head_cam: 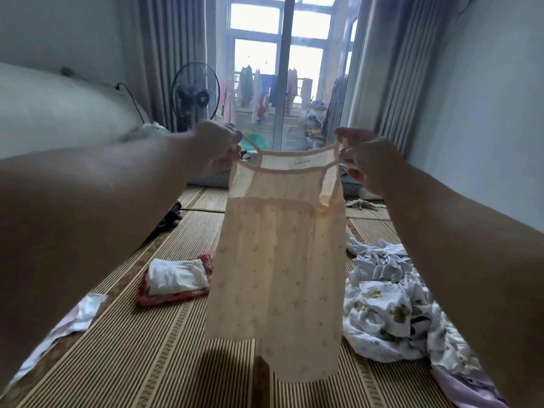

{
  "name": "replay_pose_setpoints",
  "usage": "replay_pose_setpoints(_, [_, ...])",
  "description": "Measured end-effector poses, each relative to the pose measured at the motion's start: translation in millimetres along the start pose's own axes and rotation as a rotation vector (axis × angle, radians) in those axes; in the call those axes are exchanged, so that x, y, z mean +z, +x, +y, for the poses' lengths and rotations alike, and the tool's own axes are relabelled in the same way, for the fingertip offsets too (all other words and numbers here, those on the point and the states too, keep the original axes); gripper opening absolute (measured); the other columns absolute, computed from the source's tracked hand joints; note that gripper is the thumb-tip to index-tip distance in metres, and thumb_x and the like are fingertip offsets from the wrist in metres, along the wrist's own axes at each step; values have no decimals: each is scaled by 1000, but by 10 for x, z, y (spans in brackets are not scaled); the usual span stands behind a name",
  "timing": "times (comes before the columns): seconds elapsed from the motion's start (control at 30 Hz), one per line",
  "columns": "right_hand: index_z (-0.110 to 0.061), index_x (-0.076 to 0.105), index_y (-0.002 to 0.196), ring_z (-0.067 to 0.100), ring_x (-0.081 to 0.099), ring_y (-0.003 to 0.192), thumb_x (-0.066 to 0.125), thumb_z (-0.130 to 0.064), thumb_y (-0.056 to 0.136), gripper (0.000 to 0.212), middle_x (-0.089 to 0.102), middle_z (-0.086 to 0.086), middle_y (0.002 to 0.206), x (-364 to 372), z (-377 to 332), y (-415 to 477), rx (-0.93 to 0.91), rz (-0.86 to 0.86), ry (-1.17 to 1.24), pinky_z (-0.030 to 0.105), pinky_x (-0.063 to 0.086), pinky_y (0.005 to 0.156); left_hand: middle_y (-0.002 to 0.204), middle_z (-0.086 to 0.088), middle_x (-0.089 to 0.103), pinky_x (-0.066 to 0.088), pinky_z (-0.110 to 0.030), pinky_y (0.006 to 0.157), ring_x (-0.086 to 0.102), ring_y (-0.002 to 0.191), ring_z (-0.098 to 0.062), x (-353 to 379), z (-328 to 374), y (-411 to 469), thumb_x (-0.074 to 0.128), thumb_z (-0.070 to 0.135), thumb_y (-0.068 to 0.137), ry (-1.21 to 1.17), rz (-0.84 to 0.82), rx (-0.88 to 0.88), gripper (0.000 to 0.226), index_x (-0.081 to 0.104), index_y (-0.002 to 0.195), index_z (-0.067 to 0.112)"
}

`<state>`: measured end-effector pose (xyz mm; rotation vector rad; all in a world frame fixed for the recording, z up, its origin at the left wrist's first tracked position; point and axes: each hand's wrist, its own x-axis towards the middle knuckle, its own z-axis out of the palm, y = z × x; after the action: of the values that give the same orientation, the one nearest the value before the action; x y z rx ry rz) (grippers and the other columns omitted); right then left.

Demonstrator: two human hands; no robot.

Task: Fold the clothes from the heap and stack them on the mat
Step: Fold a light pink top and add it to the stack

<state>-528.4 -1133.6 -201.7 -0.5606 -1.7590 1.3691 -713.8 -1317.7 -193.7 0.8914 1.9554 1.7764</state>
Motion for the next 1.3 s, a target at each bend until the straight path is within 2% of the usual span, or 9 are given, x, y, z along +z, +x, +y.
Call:
replay_pose_setpoints(0.1, [-34,73,87,13,62,82,53,9,84,48,66,-5,107,-23,-59,56,-53,2,-1,23,45,56,101,-9,56,46,-26,64,58,88,-19,9,41,16,48,15,99,-4,0,46,10,54,91,13])
replay_pose_setpoints(0.23, [-28,74,74,13,60,74,65,-22,84,14,67,-7,74,10,-206,-59,-62,29,44,26,45,61,98,-8,58,48,-24,65,59,89,-19,-21,66,-47,52,15,97,-53,11,102,8,56,100,9])
replay_pose_setpoints(0.37, [-28,73,81,12,60,73,65,-11,84,20,68,-8,78,-18,-115,-399,-47,-15,41,24,43,56,86,-7,63,55,-31,73,64,75,-18,-84,-119,-296,52,16,96,-145,-14,40,9,59,98,10])
replay_pose_setpoints(0.6, [-34,75,97,6,63,64,67,-1,80,38,75,-7,87,-296,798,-1680,112,-50,-47,20,45,52,96,-16,73,56,-27,54,73,84,-26,-143,-1186,-1311,68,23,75,-249,-332,-286,9,71,72,16])
replay_pose_setpoints(0.77, [-21,76,99,6,59,53,68,0,72,35,74,9,84,-570,1252,-2504,437,-174,20,14,43,44,104,-17,72,55,-28,57,70,95,-30,-107,-1804,-2068,71,28,74,-167,-497,-552,9,70,77,20])
replay_pose_setpoints(0.97, [-23,79,86,7,60,55,77,-5,65,28,75,8,86,-677,1300,-2900,588,-253,-13,14,41,44,104,-23,70,53,-28,58,70,92,-34,-201,-2030,-2517,72,27,79,-128,-693,-749,14,62,80,17])
replay_pose_setpoints(1.07, [-21,78,86,12,56,56,79,-19,48,38,73,12,79,-622,1280,-2852,610,-276,18,17,40,45,101,-22,71,51,-25,52,71,87,-32,-198,-2029,-2456,70,27,77,-87,-672,-736,13,62,79,16])
replay_pose_setpoints(1.17, [-21,78,85,9,60,53,73,-8,68,22,72,8,75,-540,1327,-2595,607,-228,66,18,42,42,97,-22,71,51,-25,48,72,81,-32,-160,-2020,-2204,68,26,76,-119,-600,-679,11,64,75,16])
replay_pose_setpoints(1.3, [-9,72,91,11,63,54,59,3,85,18,71,8,72,-347,1470,-2012,595,-101,101,18,43,40,98,-18,73,53,-25,49,72,85,-28,-51,-2087,-1573,59,28,87,-39,-484,-575,17,58,91,11])
